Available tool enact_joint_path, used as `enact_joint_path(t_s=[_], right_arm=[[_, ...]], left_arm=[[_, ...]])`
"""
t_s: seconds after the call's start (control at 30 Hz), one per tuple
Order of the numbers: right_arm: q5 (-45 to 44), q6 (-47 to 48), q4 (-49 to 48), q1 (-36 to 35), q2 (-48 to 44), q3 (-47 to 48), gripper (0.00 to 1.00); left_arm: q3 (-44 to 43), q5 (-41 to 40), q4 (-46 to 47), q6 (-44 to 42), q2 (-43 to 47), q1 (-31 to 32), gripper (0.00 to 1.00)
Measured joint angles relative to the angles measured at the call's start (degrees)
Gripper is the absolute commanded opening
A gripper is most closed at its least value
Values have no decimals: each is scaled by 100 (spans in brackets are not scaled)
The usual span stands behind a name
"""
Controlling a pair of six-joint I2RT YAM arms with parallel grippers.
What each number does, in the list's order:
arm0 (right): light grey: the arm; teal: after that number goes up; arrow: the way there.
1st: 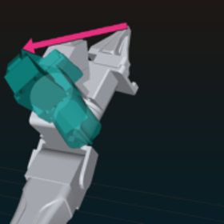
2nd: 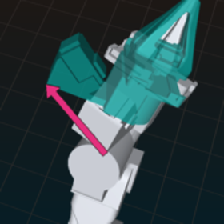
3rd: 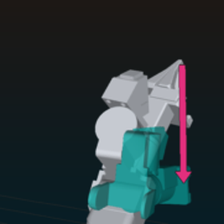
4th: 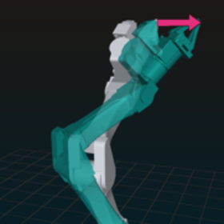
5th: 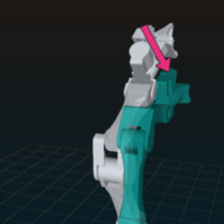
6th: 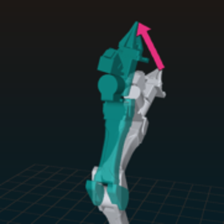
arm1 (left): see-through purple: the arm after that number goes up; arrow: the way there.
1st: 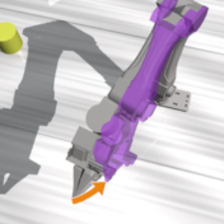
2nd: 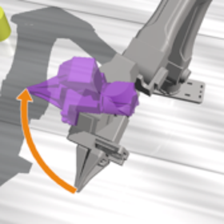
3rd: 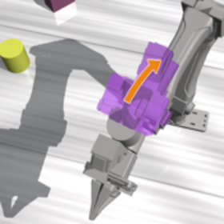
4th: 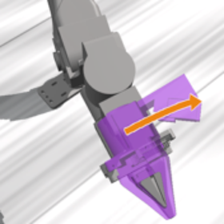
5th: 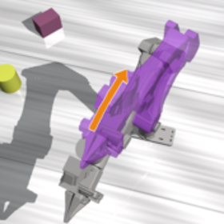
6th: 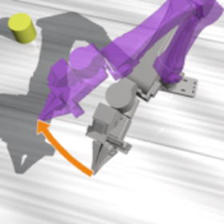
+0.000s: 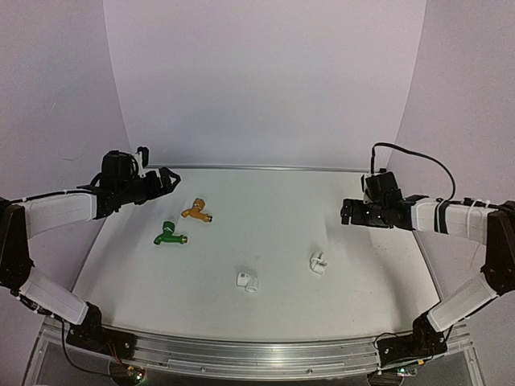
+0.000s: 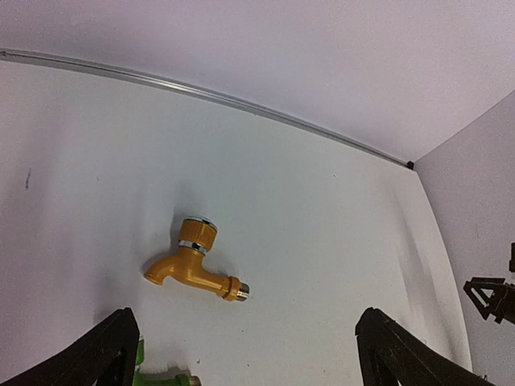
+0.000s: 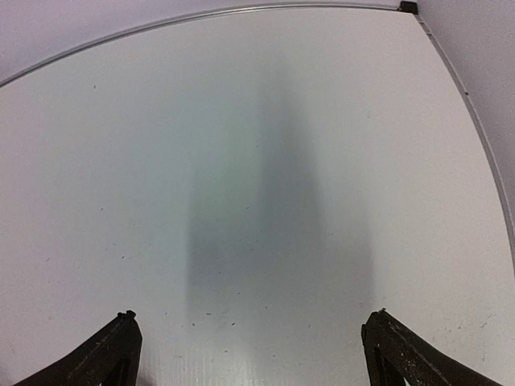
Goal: Install the water faucets
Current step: Pick up the adaptor from the center of the board.
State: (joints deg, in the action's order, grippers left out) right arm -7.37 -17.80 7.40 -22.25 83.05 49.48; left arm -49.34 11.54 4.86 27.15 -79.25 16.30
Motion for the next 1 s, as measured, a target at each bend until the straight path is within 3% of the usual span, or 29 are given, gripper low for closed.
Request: enact_joint_path(t_s=[0.2, 0.4, 0.57, 0.83, 1.0], right_arm=[[495, -33, -71, -642, 331, 14, 98], [1047, 29, -282, -1325, 830, 16, 88], [1203, 330, -337, -1906, 1203, 14, 86], [397, 203, -205, -2209, 1093, -233, 92], [98, -177, -2, -2206, 725, -542, 84]], left_arm=[[-135, 249, -33, 93, -530, 622, 90], [-311, 496, -36, 220, -1123, 1396, 86], [-381, 638, -44, 372, -1530, 1937, 85], [-405, 653, -46, 499, -1671, 2230, 85], [-514, 652, -41, 564, -1688, 2244, 85]])
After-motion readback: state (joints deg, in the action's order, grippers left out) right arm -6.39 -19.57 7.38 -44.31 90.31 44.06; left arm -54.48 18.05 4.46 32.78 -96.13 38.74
